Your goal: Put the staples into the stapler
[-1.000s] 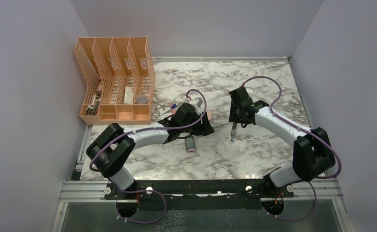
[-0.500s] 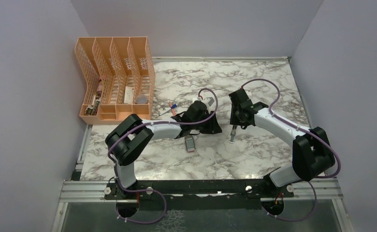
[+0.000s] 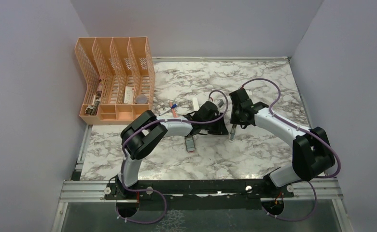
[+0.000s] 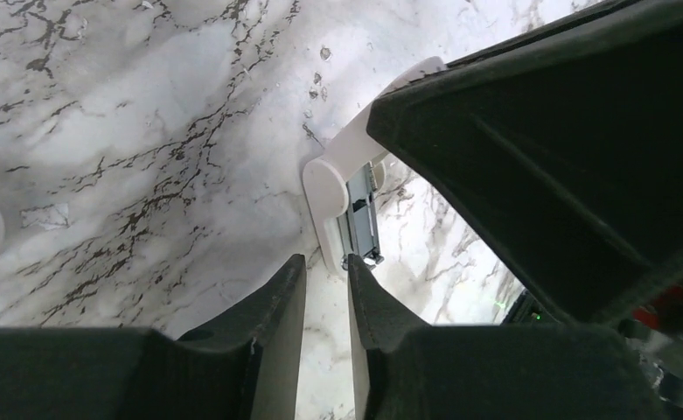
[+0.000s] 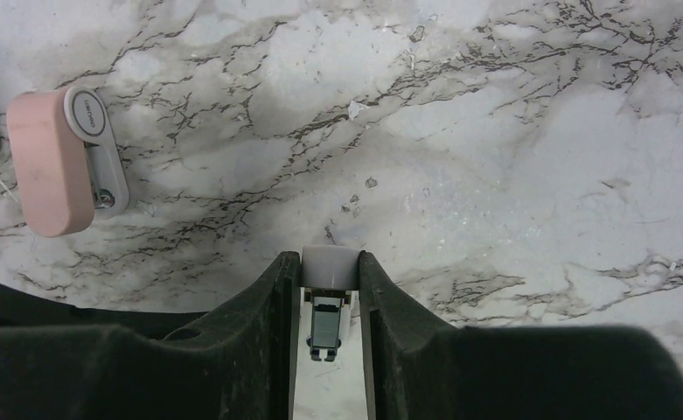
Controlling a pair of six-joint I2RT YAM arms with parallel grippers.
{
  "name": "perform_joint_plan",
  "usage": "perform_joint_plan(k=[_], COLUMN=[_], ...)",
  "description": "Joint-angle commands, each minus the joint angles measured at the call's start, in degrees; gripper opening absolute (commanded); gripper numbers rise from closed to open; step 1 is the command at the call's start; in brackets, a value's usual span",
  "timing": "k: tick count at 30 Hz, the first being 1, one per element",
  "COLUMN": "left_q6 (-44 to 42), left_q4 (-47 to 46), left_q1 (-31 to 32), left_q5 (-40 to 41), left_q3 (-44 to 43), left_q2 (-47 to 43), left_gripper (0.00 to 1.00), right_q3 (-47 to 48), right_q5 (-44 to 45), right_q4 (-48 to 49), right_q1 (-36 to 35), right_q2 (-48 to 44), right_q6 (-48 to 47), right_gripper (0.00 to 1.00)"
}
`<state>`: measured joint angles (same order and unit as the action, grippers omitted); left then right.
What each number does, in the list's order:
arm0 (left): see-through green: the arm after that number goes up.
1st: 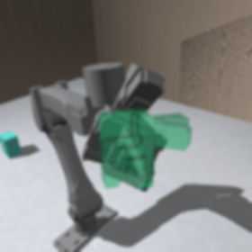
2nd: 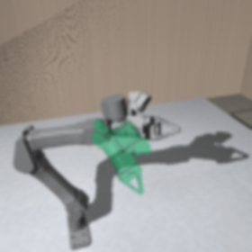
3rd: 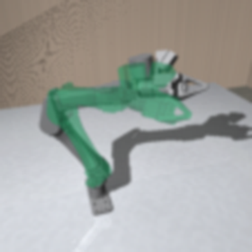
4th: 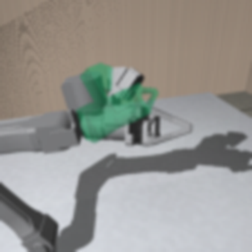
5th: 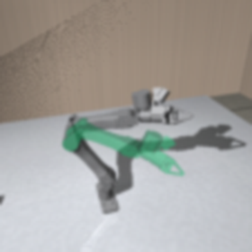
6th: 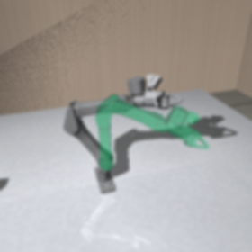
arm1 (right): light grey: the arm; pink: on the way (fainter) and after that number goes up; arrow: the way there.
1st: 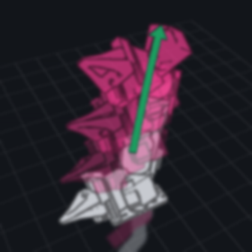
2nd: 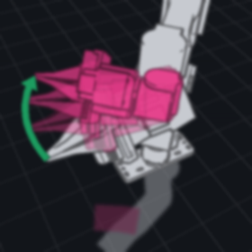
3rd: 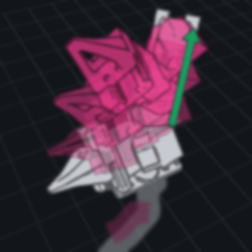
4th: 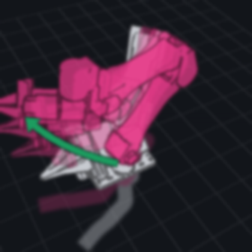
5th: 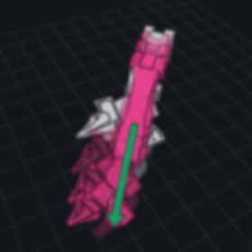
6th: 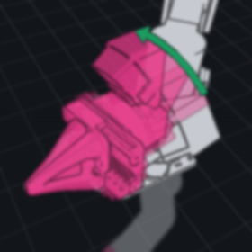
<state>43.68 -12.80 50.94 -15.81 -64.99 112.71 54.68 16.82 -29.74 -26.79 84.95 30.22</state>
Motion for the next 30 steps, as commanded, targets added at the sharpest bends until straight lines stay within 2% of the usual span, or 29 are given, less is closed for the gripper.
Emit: perform_joint_plan(k=[1, 7, 15, 30], left_q6=[-0.4, -2.8, -2.2, -1.4], left_q4=[3.0, 7.3, 4.5, 5.5], left_q1=[0.4, 0.4, 0.4, 0.4], left_q5=[0.4, 0.8, -3.9, -4.4], left_q3=[-3.6, -6.7, -6.7, -8.6], left_q2=[2.7, 4.4, 5.8, 8.2], left_gripper=[0.22, 0.17, 0.2, 0.21], right_q3=[1.5, 2.1, 2.4, 1.7], right_q5=[1.4, 1.1, -0.1, -3.1], right_q4=[1.8, 2.4, 2.9, 3.9], right_q1=[1.0, 1.6, 1.9, 2.3], right_q2=[0.2, 0.7, 1.0, -0.1], right_q6=[1.0, 0.8, 0.7, 1.0], right_gripper=[0.31, 0.31, 0.31, 0.31])
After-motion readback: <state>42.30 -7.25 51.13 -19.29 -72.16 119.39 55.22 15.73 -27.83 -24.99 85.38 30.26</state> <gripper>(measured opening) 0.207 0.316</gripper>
